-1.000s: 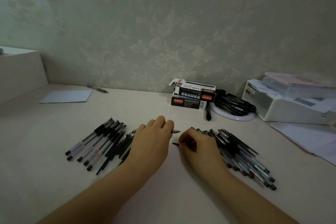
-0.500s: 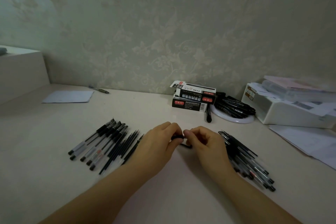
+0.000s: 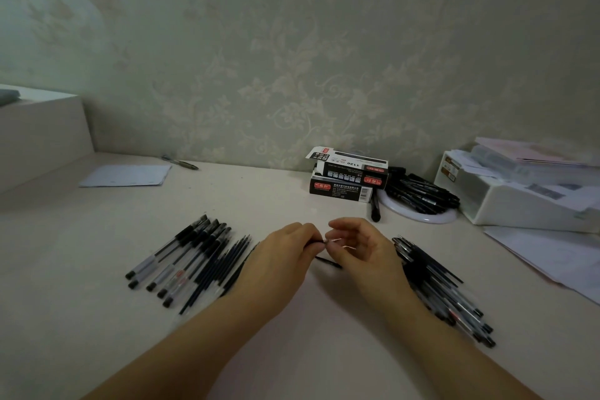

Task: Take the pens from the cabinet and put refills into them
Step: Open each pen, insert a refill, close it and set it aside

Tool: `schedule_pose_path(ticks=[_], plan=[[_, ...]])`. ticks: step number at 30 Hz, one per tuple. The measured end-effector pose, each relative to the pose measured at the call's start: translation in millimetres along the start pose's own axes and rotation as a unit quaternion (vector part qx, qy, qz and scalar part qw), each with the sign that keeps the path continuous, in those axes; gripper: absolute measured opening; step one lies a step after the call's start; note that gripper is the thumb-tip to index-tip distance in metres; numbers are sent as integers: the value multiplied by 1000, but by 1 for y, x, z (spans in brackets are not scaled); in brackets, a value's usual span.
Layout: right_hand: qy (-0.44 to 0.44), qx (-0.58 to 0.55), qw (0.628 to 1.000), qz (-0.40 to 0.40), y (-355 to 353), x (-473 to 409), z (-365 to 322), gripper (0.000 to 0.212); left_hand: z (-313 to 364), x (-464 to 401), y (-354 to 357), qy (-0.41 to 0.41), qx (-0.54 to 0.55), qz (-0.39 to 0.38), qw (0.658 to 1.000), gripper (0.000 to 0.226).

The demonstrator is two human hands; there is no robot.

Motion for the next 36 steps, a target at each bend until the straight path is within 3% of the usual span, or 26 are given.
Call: schedule_pose_path(ticks=[3,6,12,16,21,36], plan=[[7,40,999,32,-2,0,1,13,-1,-1,0,6,-3,7,1000,17],[2,67,998,6,0,0,2,15,0,-1,-2,16,-1,9,1000,17],[5,16,999,-28,-1,-1,1,12,-1,-1,-3,21,0,18,1000,15],[24,9,1000,2,-1,-1,1,15,1,0,-1,25,11,12,1000,16],[17,-10,1000,-19,0,0,0,3,0,1,0,25,12,4,1000,16],[2,-35,999,-23,-4,1,-5,19,-3,-1,0,21,29,-9,999,17]])
Point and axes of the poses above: each hand's wrist, its own x-axis away from the middle knuckle, its own y-axis out of the palm, z = x × y, the point moved 5 cm from there along -x, towards the middle knuckle, and after that the axes turned 1 degree about z, right-handed, at the moved point
